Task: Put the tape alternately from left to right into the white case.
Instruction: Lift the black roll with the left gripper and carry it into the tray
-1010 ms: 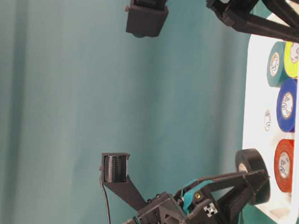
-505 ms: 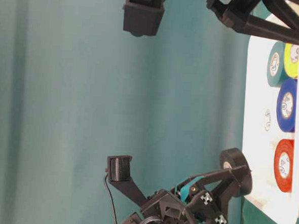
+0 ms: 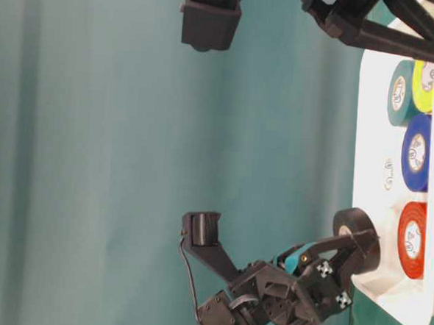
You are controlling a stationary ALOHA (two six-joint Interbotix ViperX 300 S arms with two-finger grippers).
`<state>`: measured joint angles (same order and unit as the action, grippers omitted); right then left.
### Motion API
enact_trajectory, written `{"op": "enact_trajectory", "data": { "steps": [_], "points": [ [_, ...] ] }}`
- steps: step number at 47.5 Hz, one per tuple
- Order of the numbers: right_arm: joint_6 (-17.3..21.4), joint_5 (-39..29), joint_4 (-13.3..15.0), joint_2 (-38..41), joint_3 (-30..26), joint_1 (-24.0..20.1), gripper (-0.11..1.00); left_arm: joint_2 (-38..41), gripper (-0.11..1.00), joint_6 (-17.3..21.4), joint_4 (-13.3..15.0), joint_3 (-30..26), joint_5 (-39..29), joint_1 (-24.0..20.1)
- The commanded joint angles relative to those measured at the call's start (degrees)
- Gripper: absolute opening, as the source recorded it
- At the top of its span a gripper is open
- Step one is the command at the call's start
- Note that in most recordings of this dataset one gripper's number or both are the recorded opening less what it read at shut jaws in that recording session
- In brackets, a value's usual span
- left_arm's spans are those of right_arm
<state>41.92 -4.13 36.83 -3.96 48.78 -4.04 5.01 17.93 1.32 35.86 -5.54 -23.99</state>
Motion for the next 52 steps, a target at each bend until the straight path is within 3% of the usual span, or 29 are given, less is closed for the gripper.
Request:
{"op": "enact_trajectory", "data": {
  "steps": [1,24,30,43,46,52],
  "points": [
    [0.18,0.26,-0.09,-1.32,-0.44,-0.18,0.82,-0.35,-0.04,0.53,-0.09,-1.14,0.44,-0.44],
    [0.18,0.35,-0.53,-1.32,-0.35,-0.18,0.82,0.00,-0.03,0.53,0.00,-1.67,0.35,-1.76],
    [0.18,0.26,-0.53,-1.32,-0.26,-0.18,0.82,-0.26,0.16,0.44,0.09,-1.05,0.35,-1.58],
    [0.18,0.26,-0.53,-1.32,-0.35,-0.18,0.82,-1.23,0.91,0.44,0.00,0.44,0.18,-1.23],
    [0.18,0.26,-0.53,-1.32,-0.35,-0.18,0.82,-1.49,0.97,0.44,0.00,0.62,0.18,-1.23],
    [0.18,0.35,-0.53,-1.32,-0.35,-0.18,0.82,-1.85,0.97,0.44,0.00,0.70,0.18,-1.23]
  ]
}}
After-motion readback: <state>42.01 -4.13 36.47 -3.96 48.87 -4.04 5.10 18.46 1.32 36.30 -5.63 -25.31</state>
